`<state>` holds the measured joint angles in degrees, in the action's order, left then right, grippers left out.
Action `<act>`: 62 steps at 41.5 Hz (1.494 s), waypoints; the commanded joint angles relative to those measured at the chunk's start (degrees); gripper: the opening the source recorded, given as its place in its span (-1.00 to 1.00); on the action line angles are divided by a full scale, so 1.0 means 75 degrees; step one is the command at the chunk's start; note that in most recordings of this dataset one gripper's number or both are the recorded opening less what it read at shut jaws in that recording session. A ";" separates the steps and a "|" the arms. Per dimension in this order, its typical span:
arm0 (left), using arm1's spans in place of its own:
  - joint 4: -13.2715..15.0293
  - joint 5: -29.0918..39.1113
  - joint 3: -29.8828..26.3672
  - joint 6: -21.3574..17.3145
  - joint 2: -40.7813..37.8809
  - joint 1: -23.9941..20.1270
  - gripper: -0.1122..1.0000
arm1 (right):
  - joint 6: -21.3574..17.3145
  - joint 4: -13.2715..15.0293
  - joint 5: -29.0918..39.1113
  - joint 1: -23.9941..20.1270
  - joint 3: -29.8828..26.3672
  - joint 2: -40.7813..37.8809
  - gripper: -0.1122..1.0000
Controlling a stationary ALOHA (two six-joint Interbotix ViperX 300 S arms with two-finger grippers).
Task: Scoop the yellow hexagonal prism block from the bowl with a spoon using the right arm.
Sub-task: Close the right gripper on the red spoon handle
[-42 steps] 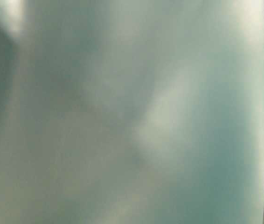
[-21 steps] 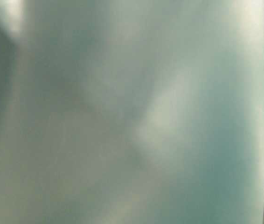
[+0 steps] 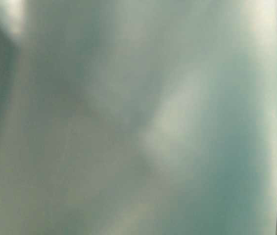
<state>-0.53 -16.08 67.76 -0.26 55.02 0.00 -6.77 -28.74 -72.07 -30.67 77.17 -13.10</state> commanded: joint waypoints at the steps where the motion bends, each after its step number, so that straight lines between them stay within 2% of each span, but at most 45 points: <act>1: -0.0023 -0.0035 -0.0117 -0.0012 -0.0070 -0.0012 -0.80 | 0.0035 -0.0023 0.0059 -0.0035 -0.0023 0.0082 0.01; 10: -0.0023 -0.0035 -0.0117 -0.0012 -0.0070 -0.0012 -0.80 | 0.0047 -0.0023 0.0211 -0.0047 -0.0070 0.0082 -0.39; 29: -0.0023 -0.0035 -0.0117 0.0000 -0.0059 -0.0012 -0.80 | 0.0047 -0.0023 0.0504 -0.0035 -0.0199 0.0270 -0.39; 36: -0.0023 -0.0035 -0.0129 0.0000 -0.0059 -0.0012 -0.80 | 0.0000 -0.0176 0.0773 -0.0047 -0.0082 0.0539 -0.39; 49: -0.0023 -0.0035 -0.0117 0.0000 -0.0059 -0.0012 -0.80 | 0.0023 -0.0176 0.0926 -0.0035 0.0105 0.0996 -0.40; 58: -0.0023 -0.0035 -0.0117 0.0000 -0.0059 0.0000 -0.80 | 0.0047 -0.0176 0.1090 -0.0035 0.0070 0.0996 -0.09; 62: -0.0012 -0.0035 -0.0117 0.0000 -0.0059 0.0000 -0.80 | 0.0059 -0.0176 0.1137 -0.0035 0.0059 0.0996 -0.04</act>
<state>-0.62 -16.08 67.76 -0.26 55.02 0.00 -6.50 -29.97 -63.46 -30.67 77.96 -6.68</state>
